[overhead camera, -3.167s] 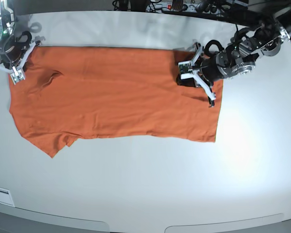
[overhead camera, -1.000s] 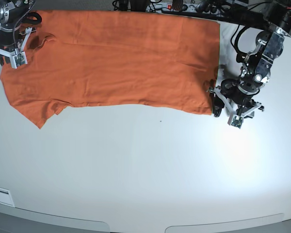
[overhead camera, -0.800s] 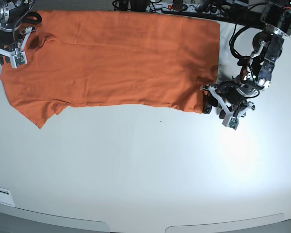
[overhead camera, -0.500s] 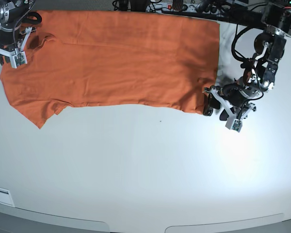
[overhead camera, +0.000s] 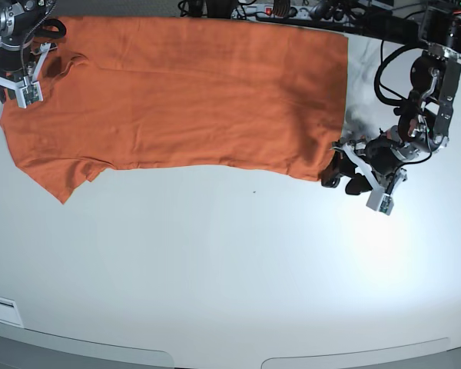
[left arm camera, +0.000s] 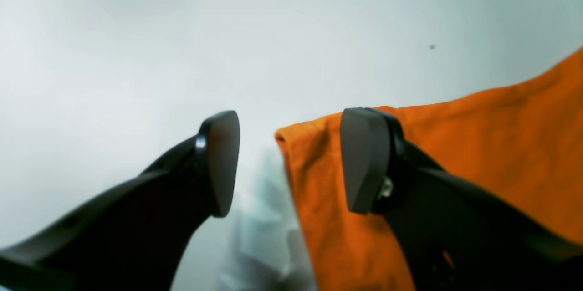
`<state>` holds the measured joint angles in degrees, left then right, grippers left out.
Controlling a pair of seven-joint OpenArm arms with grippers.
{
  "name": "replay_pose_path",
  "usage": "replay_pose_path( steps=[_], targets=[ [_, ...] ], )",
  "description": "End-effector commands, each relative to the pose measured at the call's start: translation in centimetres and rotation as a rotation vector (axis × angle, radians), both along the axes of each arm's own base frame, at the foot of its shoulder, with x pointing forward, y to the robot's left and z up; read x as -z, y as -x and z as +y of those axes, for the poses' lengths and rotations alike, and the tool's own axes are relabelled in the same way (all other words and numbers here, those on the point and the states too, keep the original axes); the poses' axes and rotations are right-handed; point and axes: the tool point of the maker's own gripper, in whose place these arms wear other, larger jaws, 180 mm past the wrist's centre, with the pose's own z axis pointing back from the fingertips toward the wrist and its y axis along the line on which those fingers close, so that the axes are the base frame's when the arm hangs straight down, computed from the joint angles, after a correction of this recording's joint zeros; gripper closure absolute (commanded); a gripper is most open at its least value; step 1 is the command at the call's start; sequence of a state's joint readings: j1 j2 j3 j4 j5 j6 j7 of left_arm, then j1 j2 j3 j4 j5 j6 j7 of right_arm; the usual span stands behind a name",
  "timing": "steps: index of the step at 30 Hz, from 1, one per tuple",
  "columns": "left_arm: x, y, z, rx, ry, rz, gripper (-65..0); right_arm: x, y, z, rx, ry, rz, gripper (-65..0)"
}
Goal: Fold the T-shirt properly
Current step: 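Move the left gripper to the hem corner and grasp it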
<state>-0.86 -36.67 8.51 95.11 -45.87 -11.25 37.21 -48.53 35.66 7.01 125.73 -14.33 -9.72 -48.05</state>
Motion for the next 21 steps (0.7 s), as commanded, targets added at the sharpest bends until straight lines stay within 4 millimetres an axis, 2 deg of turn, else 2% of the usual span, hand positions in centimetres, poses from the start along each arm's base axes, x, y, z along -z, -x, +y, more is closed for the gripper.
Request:
replay_pose_path(
  steps=[1,5,11,14,19,21],
  targets=[
    [-1.4,-0.5,0.0,0.015,0.013,-0.036,-36.2,-1.1,-0.6,-0.1,-0.012,0.018,-0.037,-15.5],
    [-0.9,0.2,-0.4,0.035,0.020,-0.020,-36.2,-1.1,-0.6,-0.1,-0.012,0.018,-0.036,-15.5],
    [0.6,0.1,1.2,-0.036,-0.016,0.008,-36.2,-1.1,-0.6,-0.1,-0.013,0.018,-0.037,-15.5],
    [2.1,0.3,1.7,-0.060,0.002,0.049,-36.2,-1.1,-0.6,-0.1,-0.013,0.018,-0.038,-15.5],
    [4.6,1.1,1.2,-0.058,0.064,0.115,-36.2,-1.2,-0.7,0.1,-0.022,0.017,-0.044,-15.5],
    [4.9,1.7,0.2,-0.019,0.111,0.136,-36.1,-1.2,-0.8,0.1,-0.026,0.016,-0.047,-15.5]
  ],
)
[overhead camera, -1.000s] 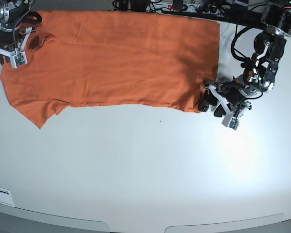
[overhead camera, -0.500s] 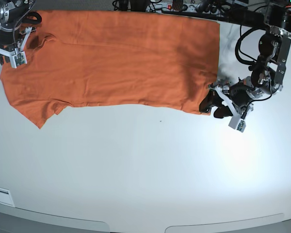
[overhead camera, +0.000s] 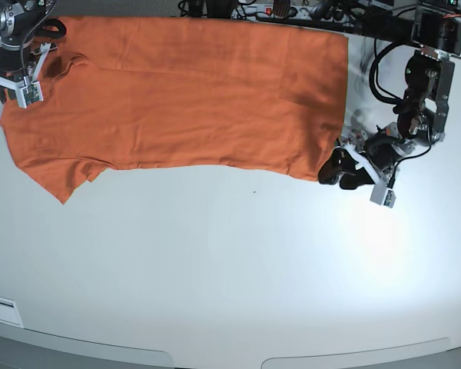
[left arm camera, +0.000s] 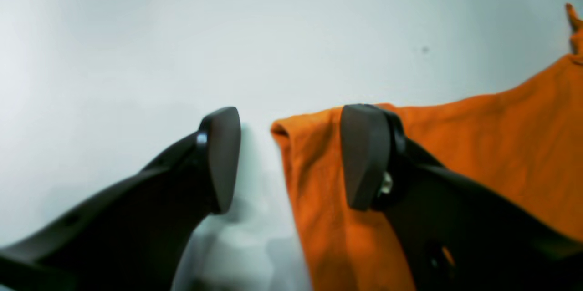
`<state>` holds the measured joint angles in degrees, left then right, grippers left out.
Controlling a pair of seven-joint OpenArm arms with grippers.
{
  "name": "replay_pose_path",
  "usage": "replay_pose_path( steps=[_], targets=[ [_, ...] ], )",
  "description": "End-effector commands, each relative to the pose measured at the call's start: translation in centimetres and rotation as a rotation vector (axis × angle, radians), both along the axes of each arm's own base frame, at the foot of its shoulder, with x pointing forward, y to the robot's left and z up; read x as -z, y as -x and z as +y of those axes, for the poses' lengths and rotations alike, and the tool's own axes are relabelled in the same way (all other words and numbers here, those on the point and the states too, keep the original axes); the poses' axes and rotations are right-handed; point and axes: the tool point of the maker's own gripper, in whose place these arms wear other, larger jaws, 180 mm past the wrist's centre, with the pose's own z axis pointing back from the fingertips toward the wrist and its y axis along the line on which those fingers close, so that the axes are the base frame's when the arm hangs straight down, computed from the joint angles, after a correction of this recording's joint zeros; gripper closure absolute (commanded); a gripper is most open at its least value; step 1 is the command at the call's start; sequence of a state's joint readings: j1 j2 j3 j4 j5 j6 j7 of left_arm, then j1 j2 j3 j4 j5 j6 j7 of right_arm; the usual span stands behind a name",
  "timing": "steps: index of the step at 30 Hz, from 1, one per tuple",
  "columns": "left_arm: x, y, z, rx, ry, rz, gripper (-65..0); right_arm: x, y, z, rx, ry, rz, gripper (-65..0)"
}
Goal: Fold the T-shirt properly
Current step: 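Move the left gripper to the hem corner and grasp it, then move the right gripper to the other hem corner and grasp it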
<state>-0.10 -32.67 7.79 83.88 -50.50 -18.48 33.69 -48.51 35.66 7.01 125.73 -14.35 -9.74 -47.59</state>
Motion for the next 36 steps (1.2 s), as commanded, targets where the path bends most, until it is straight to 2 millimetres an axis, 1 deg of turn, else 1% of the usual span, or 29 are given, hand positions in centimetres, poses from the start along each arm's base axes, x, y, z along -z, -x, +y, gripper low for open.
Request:
replay_pose_path(
  steps=[1,4,7,8,9,10,11,13,14,16,19,21,23,24,26,29,32,33,36],
  targets=[
    [0.9,1.3,-0.2,0.049,-0.013,0.068,-36.0,-1.2,-0.7,0.1,-0.022,0.016,-0.043,-15.5],
    [0.4,2.4,-1.6,0.135,0.048,0.089,-36.0,-1.2,-0.7,0.1,-0.022,0.016,-0.043,-15.5],
    [0.4,2.6,-1.6,0.141,0.048,0.095,-35.2,-1.1,-0.7,0.1,-0.022,0.016,-0.043,-15.5],
    [0.4,2.6,-1.6,0.141,0.048,0.095,-33.1,-1.2,-0.8,0.1,-0.023,0.016,-0.044,-15.5],
    [0.4,2.5,-1.6,0.139,0.049,0.091,-29.8,-1.2,-0.8,0.1,-0.028,0.015,-0.047,-15.5],
    [0.3,2.4,-1.6,0.137,0.050,0.088,-24.9,-1.2,-0.9,0.2,-0.033,0.014,-0.051,-15.5],
    [0.2,2.3,-1.6,0.134,0.052,0.082,-18.5,-1.3,-1.1,0.4,-0.040,0.011,-0.059,-15.5],
    [0.1,2.1,-1.4,0.126,0.047,0.066,-2.2,-1.5,-1.8,0.8,-0.051,-0.017,-0.085,-15.5],
    [0.2,2.0,-1.2,0.125,0.035,0.061,0.0,-1.6,-2.3,1.0,-0.049,-0.042,-0.101,-15.5],
    [0.3,1.9,-1.1,0.126,0.015,0.055,0.0,-1.7,-3.5,1.6,-0.057,-0.096,-0.126,-15.5],
    [0.3,1.8,-1.0,0.122,0.010,0.043,0.0,-2.6,-5.7,2.3,-0.081,-0.146,-0.185,-15.5],
    [0.2,1.7,-0.9,0.121,0.005,0.038,0.0,-3.4,-7.3,2.3,-0.087,-0.167,-0.240,-15.5],
    [0.0,1.4,-0.9,0.119,0.006,0.029,0.0,-3.6,-8.8,2.2,-0.077,-0.210,-0.278,-15.5],
    [-0.2,1.2,-0.9,0.120,0.006,0.023,0.0,-3.2,-9.6,2.1,-0.075,-0.241,-0.279,-15.5],
    [-0.7,0.7,-1.0,0.130,0.005,0.003,0.0,-1.6,-11.2,1.8,-0.075,-0.319,-0.244,-15.5],
    [-1.5,0.1,-1.4,0.158,0.008,-0.031,0.0,0.5,-13.5,0.7,-0.030,-0.439,-0.205,-15.5],
    [-2.3,-0.5,-1.5,0.167,0.014,-0.065,0.0,1.4,-16.3,-0.4,0.013,-0.546,-0.187,-15.5],
    [-2.4,-0.5,-1.5,0.169,0.013,-0.068,0.0,1.6,-17.2,-0.7,0.028,-0.580,-0.179,-16.2],
    [-2.2,-0.5,-1.4,0.172,-0.002,-0.067,0.0,2.6,-19.2,-1.7,0.083,-0.699,-0.126,-21.6]
  ],
)
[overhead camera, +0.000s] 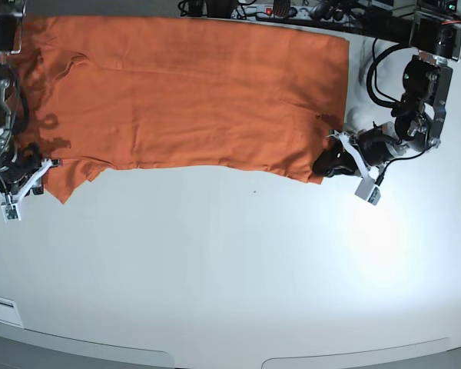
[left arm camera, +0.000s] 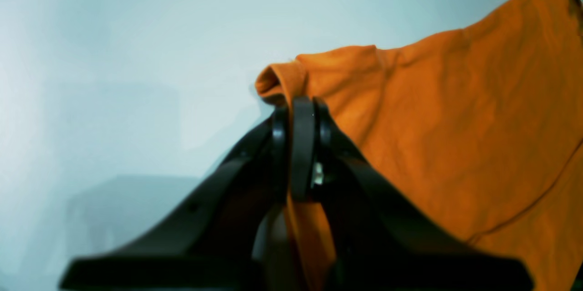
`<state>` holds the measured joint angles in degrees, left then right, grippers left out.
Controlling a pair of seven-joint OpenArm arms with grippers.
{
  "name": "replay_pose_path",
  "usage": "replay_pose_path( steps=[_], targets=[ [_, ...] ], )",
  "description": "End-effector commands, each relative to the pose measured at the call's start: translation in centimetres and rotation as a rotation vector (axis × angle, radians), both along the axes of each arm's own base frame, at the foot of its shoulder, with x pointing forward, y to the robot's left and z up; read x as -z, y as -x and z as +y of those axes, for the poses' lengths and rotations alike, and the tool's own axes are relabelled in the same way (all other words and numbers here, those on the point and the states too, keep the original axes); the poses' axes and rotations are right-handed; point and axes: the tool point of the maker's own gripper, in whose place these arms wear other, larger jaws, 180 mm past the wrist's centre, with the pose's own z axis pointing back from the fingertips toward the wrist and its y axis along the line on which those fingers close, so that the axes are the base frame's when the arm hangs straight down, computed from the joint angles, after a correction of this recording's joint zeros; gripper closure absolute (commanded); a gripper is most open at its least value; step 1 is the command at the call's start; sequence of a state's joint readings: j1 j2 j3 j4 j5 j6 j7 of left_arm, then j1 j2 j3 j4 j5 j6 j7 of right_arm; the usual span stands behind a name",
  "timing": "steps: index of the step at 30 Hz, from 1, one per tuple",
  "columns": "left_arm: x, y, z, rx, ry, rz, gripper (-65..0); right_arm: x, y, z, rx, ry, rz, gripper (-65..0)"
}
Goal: Fold the T-shirt properly
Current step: 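Move the right gripper to the other hem corner and grasp it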
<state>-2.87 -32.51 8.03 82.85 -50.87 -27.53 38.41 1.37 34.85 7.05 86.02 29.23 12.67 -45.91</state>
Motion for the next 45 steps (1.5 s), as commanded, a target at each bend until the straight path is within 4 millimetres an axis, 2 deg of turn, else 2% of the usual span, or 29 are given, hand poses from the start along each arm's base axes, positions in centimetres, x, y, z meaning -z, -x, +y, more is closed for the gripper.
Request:
replay_pose_path(
  steps=[1,5,9,14,19,23,24,26,27,28,31,36,45],
  targets=[
    [-1.3,-0.9,0.3,0.002,-0.004,-0.045,0.0,-1.3,-1.3,-1.1,0.004,-0.009,-0.017,-23.0],
    [-1.2,-0.7,0.3,0.003,-0.005,-0.041,0.0,0.4,-3.0,-1.8,0.013,-0.180,0.056,-24.2],
    [-1.1,-0.7,0.3,0.003,-0.006,-0.040,0.0,2.1,-3.4,-1.5,-0.002,-0.353,0.131,-24.2],
    [-1.1,-0.7,0.3,0.003,-0.005,-0.040,0.0,3.3,-2.1,1.2,-0.079,-0.576,0.204,-24.2],
    [-1.1,-0.7,0.3,0.004,-0.005,-0.040,0.0,4.2,-0.2,2.4,-0.128,-0.628,0.270,-24.2],
    [-1.2,-0.8,0.3,0.002,-0.003,-0.043,0.0,4.4,0.2,2.8,-0.126,-0.658,0.271,-23.7],
    [-1.2,-0.8,0.3,0.002,-0.002,-0.045,0.0,4.4,0.3,2.9,-0.128,-0.664,0.275,-21.1],
    [-1.3,-0.9,0.3,0.000,0.001,-0.050,0.0,4.5,0.5,3.0,-0.132,-0.666,0.287,-9.5],
    [-1.4,-1.0,0.3,0.000,0.001,-0.051,0.0,4.5,0.5,3.0,-0.131,-0.667,0.285,-2.2],
    [-1.4,-1.0,0.3,-0.001,0.000,-0.051,0.0,4.4,0.4,3.0,-0.131,-0.668,0.284,0.0],
    [-1.4,-1.0,0.3,-0.002,0.003,-0.055,0.0,4.1,-0.2,2.9,-0.125,-0.672,0.243,0.0],
    [-1.9,-1.8,0.5,-0.007,-0.016,-0.092,0.0,2.5,-2.5,2.4,-0.110,-0.669,0.101,0.0],
    [-5.4,-6.0,1.4,-0.024,-0.101,-0.229,0.0,-1.4,-5.6,1.9,-0.202,-0.453,-0.056,0.0]
  ],
)
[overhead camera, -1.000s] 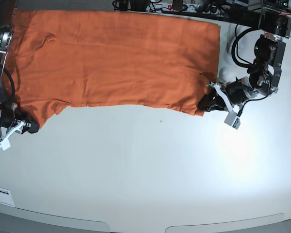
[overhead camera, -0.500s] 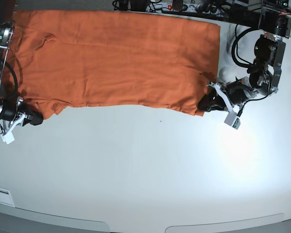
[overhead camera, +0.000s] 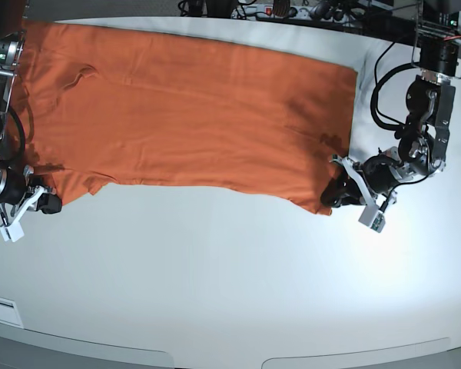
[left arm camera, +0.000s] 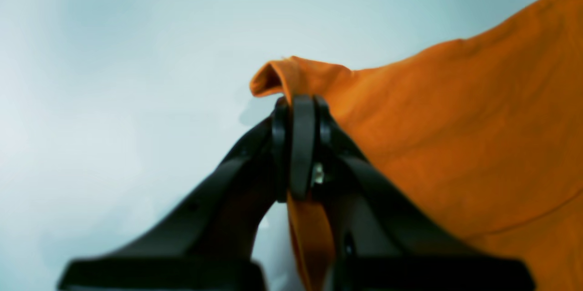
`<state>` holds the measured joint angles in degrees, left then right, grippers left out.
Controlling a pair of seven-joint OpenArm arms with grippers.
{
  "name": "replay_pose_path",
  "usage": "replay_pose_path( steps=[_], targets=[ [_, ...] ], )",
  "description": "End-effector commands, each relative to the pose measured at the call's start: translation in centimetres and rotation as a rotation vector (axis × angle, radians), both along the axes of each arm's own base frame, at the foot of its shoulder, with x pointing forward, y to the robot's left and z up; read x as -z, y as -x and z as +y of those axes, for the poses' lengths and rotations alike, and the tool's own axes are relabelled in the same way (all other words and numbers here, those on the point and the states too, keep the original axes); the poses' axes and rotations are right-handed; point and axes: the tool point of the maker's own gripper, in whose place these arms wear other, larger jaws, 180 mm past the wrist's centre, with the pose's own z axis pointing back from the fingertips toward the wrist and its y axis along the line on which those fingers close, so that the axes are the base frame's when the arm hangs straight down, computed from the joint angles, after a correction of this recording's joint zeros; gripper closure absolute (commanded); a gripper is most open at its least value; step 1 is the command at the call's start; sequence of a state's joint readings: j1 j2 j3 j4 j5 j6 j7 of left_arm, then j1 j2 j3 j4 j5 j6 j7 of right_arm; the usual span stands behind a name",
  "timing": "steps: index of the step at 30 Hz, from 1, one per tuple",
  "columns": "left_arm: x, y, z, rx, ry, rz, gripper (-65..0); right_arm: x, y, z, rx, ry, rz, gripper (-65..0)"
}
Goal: Fold the T-shirt properly
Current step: 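Move the right gripper to the other hem corner and grasp it, then lift the hem with both grippers and fold it over onto the shoulder edge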
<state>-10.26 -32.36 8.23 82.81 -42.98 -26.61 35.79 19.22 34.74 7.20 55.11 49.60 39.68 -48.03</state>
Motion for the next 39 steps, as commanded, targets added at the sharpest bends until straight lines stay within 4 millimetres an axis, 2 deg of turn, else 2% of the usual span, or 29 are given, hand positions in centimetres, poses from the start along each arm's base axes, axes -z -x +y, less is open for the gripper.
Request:
replay_pose_path(
  steps=[1,11,14,17,20,23,29,35,39],
  targets=[
    [-2.4,-1.5,0.4,-0.008,0.008,-0.075,0.0,-3.2,-1.8,-0.8,-0.001,0.026,-0.097,0.0],
    [-5.2,-3.9,0.8,-0.011,-0.034,-0.186,0.0,-7.9,-4.3,-0.3,-0.036,0.090,-0.233,0.0],
    [-5.9,-3.6,-0.2,0.066,-0.028,-0.212,0.0,-8.5,-4.5,-0.3,-0.042,0.087,-0.230,0.0],
    [-6.5,-2.1,-1.9,0.190,0.024,-0.226,0.0,-8.6,-4.0,0.5,-0.070,0.055,-0.198,0.0],
    [-6.9,-1.4,-2.5,0.219,0.084,-0.206,0.0,-9.2,-3.1,1.3,-0.107,0.047,-0.206,0.0],
    [-6.9,-0.8,-2.4,0.228,0.104,-0.171,0.0,-9.4,-1.2,2.0,-0.164,0.097,-0.215,0.0],
    [-7.0,1.3,-2.6,0.276,0.144,-0.093,0.0,-7.8,3.2,4.0,-0.284,0.191,-0.181,0.0],
    [-7.4,4.5,-2.8,0.375,0.064,-0.062,0.0,-5.7,6.0,3.2,-0.301,0.228,-0.105,0.0],
    [-7.4,5.7,-2.1,0.400,0.011,-0.054,0.0,-5.4,7.1,1.7,-0.254,0.229,-0.087,0.0]
  ],
)
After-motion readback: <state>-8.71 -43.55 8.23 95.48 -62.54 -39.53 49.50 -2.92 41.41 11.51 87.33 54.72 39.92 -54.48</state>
